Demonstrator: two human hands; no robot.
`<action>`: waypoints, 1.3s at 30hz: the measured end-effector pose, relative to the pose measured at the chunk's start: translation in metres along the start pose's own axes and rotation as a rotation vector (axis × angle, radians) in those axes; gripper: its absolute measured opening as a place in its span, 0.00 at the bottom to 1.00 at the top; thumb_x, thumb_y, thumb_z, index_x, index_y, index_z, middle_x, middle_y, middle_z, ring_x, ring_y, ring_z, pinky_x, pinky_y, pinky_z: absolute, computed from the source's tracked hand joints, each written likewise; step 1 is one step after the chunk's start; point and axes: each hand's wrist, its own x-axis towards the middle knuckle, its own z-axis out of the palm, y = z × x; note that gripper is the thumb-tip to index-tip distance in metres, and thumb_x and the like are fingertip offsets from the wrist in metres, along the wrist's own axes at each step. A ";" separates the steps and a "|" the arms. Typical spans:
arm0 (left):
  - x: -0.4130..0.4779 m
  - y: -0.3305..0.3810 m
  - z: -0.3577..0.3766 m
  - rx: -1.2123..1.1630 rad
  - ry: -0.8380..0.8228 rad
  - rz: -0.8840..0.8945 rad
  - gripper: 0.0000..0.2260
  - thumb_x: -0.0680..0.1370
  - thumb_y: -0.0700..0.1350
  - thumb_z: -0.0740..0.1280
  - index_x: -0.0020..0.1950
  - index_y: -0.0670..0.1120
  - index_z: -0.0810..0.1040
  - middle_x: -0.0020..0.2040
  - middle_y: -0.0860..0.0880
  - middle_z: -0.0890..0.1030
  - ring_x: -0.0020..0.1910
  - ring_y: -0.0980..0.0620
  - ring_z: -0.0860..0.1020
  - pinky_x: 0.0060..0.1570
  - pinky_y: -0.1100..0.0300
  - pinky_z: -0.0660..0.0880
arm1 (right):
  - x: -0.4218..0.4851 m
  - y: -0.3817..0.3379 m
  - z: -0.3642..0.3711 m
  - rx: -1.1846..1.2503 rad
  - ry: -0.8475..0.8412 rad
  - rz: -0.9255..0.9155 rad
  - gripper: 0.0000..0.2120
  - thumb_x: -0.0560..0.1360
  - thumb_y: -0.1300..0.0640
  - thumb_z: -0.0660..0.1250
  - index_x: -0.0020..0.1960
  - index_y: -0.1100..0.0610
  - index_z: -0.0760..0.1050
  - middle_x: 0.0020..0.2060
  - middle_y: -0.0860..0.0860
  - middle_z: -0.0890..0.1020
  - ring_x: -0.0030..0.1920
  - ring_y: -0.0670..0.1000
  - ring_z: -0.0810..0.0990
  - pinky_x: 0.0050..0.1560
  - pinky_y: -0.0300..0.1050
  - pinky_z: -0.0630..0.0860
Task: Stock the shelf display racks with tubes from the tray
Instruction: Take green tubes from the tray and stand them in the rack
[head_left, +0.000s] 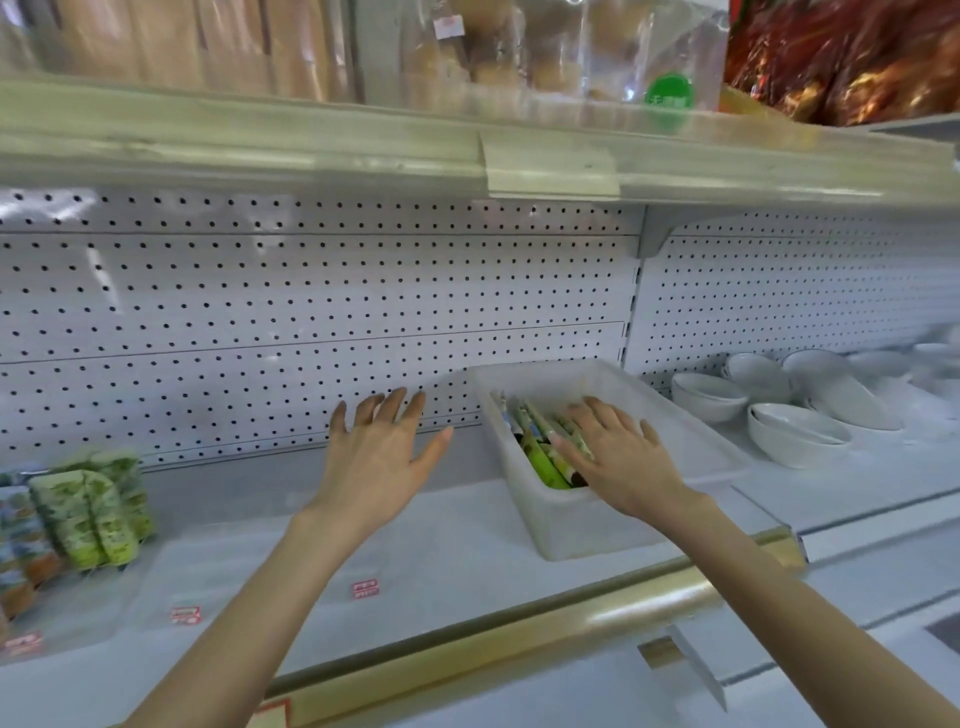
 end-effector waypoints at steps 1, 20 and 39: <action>0.007 0.000 0.003 -0.007 -0.006 0.007 0.30 0.78 0.64 0.42 0.76 0.51 0.54 0.76 0.52 0.56 0.75 0.51 0.53 0.72 0.47 0.46 | 0.007 0.002 0.002 0.006 -0.009 0.014 0.28 0.78 0.37 0.47 0.74 0.50 0.57 0.75 0.49 0.56 0.74 0.53 0.57 0.71 0.57 0.54; 0.092 0.027 0.043 -0.139 -0.136 0.080 0.27 0.79 0.61 0.47 0.76 0.51 0.53 0.76 0.53 0.57 0.74 0.51 0.55 0.73 0.49 0.48 | 0.127 0.061 0.018 0.138 -0.272 0.129 0.27 0.81 0.48 0.54 0.75 0.58 0.52 0.74 0.55 0.59 0.71 0.56 0.63 0.68 0.54 0.64; 0.127 0.065 0.065 -0.236 -0.135 0.040 0.26 0.80 0.60 0.49 0.75 0.50 0.56 0.74 0.51 0.63 0.72 0.50 0.60 0.70 0.52 0.55 | 0.191 0.078 0.063 0.388 -0.644 0.220 0.21 0.74 0.63 0.68 0.65 0.65 0.67 0.56 0.59 0.75 0.41 0.52 0.74 0.35 0.40 0.73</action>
